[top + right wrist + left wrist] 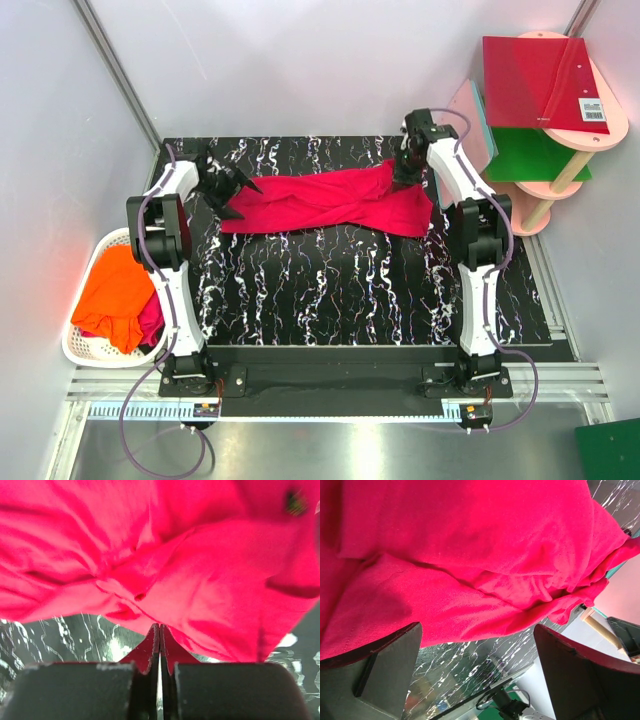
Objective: Fold and stack the t-shirts
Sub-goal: Fold the other side of the tshirt into a rectangle, then rotate the tshirt 90 degrees
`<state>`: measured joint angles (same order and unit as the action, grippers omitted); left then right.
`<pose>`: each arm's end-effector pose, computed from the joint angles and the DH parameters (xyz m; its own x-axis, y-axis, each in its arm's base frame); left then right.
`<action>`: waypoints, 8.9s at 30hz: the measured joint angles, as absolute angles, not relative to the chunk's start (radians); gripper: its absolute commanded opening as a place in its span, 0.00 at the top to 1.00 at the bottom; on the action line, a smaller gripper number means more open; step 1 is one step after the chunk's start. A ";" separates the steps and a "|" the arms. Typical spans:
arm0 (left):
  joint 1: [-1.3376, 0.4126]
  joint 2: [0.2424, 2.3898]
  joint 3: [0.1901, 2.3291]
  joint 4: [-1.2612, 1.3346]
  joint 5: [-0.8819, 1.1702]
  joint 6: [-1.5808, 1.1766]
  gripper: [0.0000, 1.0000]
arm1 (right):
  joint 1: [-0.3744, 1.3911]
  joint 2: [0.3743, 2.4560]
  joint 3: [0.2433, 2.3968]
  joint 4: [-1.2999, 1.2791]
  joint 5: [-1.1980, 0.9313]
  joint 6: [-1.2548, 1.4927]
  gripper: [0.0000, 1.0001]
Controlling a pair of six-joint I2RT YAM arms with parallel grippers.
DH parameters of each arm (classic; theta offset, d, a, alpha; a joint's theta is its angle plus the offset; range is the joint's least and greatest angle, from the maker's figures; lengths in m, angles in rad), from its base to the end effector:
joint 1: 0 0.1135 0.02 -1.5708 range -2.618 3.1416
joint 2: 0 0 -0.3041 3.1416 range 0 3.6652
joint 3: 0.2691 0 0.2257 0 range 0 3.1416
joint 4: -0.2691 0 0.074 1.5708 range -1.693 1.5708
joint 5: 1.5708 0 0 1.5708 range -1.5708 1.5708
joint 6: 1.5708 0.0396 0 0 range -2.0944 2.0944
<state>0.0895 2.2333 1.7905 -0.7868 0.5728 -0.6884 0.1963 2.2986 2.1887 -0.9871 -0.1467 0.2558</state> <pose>0.4653 0.0202 0.2132 -0.7919 -0.6071 0.0661 -0.5148 0.6054 -0.6070 0.4861 0.1026 0.2756 -0.9097 0.0743 -0.4085 -0.0291 0.9700 0.2413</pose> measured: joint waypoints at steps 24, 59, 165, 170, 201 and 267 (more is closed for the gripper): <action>0.085 2.232 1.775 -0.792 0.560 -0.634 0.01 | 0.196 2.592 2.516 -0.912 -0.220 0.348 1.00; -0.094 2.513 2.298 -1.040 -0.077 -0.322 1.00 | 0.193 2.624 2.452 -1.124 -0.191 0.331 1.00; -0.162 2.202 1.905 -1.124 0.171 -0.514 1.00 | 0.743 2.134 1.649 -1.017 -0.397 0.264 1.00; -0.162 2.202 1.877 -1.124 0.171 -0.503 1.00 | 0.801 2.256 1.718 -0.951 -0.384 0.270 1.00; -0.162 2.234 1.864 -1.122 0.220 -0.482 1.00 | 0.772 2.178 1.562 -1.227 -0.110 0.370 1.00; -0.653 2.068 1.772 -0.871 0.557 -0.416 0.01 | 0.216 1.831 1.895 -0.639 -0.118 0.364 0.13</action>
<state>-0.6533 2.0678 1.7718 -0.8711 0.5568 -0.4156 0.2157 1.8313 1.8946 -0.6392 -0.1184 0.3645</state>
